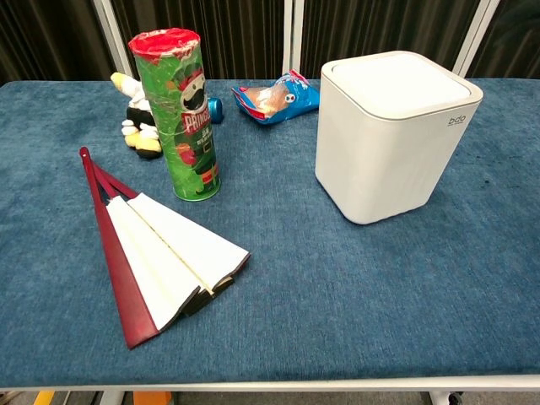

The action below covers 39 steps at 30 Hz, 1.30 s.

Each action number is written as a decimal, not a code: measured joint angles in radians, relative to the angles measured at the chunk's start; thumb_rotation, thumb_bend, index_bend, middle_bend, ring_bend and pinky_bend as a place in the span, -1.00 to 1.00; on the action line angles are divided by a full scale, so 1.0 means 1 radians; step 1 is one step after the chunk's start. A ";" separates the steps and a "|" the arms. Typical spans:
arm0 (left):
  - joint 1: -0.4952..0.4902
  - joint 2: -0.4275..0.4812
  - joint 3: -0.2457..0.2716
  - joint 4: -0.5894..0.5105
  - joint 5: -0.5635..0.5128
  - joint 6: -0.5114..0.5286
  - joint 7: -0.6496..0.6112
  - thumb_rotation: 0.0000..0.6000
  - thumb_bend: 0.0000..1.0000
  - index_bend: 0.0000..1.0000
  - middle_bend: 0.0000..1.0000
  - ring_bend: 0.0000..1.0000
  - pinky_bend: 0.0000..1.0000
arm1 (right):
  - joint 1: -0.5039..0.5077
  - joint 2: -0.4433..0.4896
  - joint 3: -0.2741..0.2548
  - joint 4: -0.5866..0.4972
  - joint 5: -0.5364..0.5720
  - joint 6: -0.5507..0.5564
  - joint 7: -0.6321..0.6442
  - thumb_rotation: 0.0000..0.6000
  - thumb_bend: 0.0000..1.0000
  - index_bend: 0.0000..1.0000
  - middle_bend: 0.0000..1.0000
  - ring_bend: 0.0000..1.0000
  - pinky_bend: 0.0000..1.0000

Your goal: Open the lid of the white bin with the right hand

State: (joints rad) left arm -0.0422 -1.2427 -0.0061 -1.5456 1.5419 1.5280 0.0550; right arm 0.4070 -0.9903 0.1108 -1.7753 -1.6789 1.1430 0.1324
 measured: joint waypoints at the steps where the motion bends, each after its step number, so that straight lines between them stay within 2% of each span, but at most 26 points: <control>1: 0.001 -0.001 0.000 0.002 -0.002 -0.001 -0.002 1.00 -1.00 -0.62 -0.73 -0.95 -0.81 | 0.028 -0.005 0.009 -0.005 0.010 -0.039 -0.012 1.00 -0.46 -0.64 -0.60 -1.00 -1.00; 8: 0.007 -0.010 0.004 0.023 -0.012 -0.005 -0.022 1.00 -1.00 -0.62 -0.73 -0.95 -0.81 | 0.150 -0.077 0.036 -0.014 0.108 -0.199 -0.119 1.00 -0.46 -0.49 -0.51 -1.00 -1.00; 17: 0.009 -0.018 0.005 0.042 -0.008 -0.001 -0.038 1.00 -1.00 -0.62 -0.73 -0.95 -0.81 | 0.188 -0.135 0.004 -0.001 0.185 -0.280 -0.209 1.00 -0.46 -0.44 -0.45 -1.00 -1.00; 21: 0.011 -0.017 0.004 0.043 -0.004 0.007 -0.042 1.00 -1.00 -0.62 -0.73 -0.95 -0.81 | 0.178 -0.135 0.012 -0.006 0.180 -0.224 -0.210 1.00 -0.46 -0.46 -0.53 -1.00 -1.00; 27: 0.013 -0.015 0.003 0.041 0.004 0.015 -0.043 1.00 -1.00 -0.62 -0.73 -0.95 -0.81 | 0.129 -0.108 0.034 -0.019 0.161 -0.061 -0.189 1.00 -0.46 -0.76 -0.68 -1.00 -1.00; 31: 0.011 -0.013 0.003 0.039 0.006 0.015 -0.042 1.00 -1.00 -0.62 -0.73 -0.95 -0.81 | 0.074 -0.059 0.041 -0.028 0.167 0.021 -0.160 1.00 -0.46 -0.84 -0.74 -1.00 -1.00; 35: 0.011 -0.009 0.002 0.034 0.008 0.017 -0.040 1.00 -1.00 -0.62 -0.73 -0.95 -0.81 | 0.024 -0.035 0.025 -0.023 0.170 0.071 -0.139 1.00 -0.45 -0.85 -0.75 -1.00 -1.00; 39: 0.011 -0.008 0.002 0.029 0.009 0.016 -0.036 1.00 -1.00 -0.62 -0.73 -0.95 -0.81 | -0.039 -0.034 -0.013 -0.002 0.156 0.140 -0.134 1.00 -0.45 -0.85 -0.76 -1.00 -1.00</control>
State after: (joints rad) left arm -0.0314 -1.2502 -0.0037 -1.5162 1.5505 1.5441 0.0190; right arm 0.3678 -1.0242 0.0982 -1.7776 -1.5227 1.2834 -0.0016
